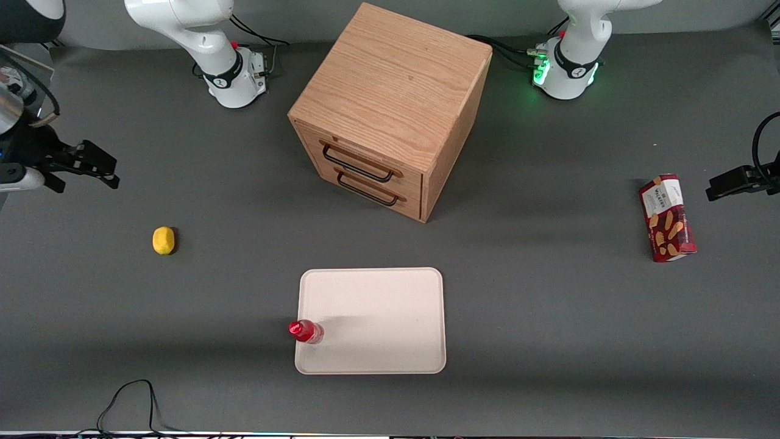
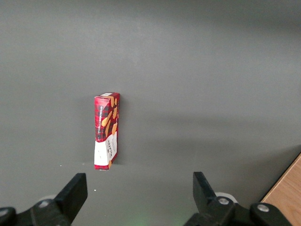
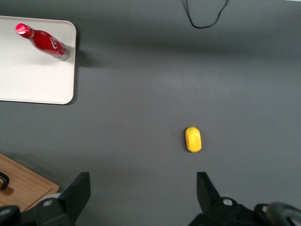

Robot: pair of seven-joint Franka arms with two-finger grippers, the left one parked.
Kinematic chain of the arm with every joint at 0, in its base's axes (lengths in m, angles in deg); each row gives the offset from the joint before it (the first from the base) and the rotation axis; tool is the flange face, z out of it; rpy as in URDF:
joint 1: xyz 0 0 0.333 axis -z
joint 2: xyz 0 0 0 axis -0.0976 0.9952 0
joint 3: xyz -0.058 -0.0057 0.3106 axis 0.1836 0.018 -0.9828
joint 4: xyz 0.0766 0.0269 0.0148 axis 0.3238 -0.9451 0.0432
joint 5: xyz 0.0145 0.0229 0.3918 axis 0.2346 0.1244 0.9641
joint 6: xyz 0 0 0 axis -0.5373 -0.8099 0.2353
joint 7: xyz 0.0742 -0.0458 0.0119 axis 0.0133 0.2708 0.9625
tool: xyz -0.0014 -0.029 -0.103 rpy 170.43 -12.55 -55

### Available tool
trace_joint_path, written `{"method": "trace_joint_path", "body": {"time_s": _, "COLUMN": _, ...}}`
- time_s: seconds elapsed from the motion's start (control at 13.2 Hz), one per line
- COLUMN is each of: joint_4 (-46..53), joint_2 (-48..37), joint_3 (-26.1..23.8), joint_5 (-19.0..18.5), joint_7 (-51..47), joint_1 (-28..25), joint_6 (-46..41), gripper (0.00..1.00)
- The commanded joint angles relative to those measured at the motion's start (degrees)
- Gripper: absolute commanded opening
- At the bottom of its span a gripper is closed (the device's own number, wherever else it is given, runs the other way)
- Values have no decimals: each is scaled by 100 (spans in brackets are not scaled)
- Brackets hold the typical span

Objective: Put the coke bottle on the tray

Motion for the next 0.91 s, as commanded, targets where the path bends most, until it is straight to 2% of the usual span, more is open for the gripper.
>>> {"method": "trace_joint_path", "body": {"time_s": 0.0, "joint_4": 137, "joint_2": -34, "joint_3": 38, "joint_5": 87, "joint_7": 199, "joint_1": 3, "joint_6": 34, "gripper": 100}}
{"method": "trace_joint_path", "body": {"time_s": 0.23, "joint_4": 611, "joint_2": 256, "joint_3": 38, "joint_5": 69, "joint_7": 375, "joint_1": 21, "joint_6": -404, "gripper": 100}}
{"method": "trace_joint_path", "body": {"time_s": 0.84, "joint_4": 586, "joint_2": 283, "joint_3": 73, "joint_5": 69, "joint_7": 428, "joint_1": 118, "joint_6": -423, "gripper": 100}}
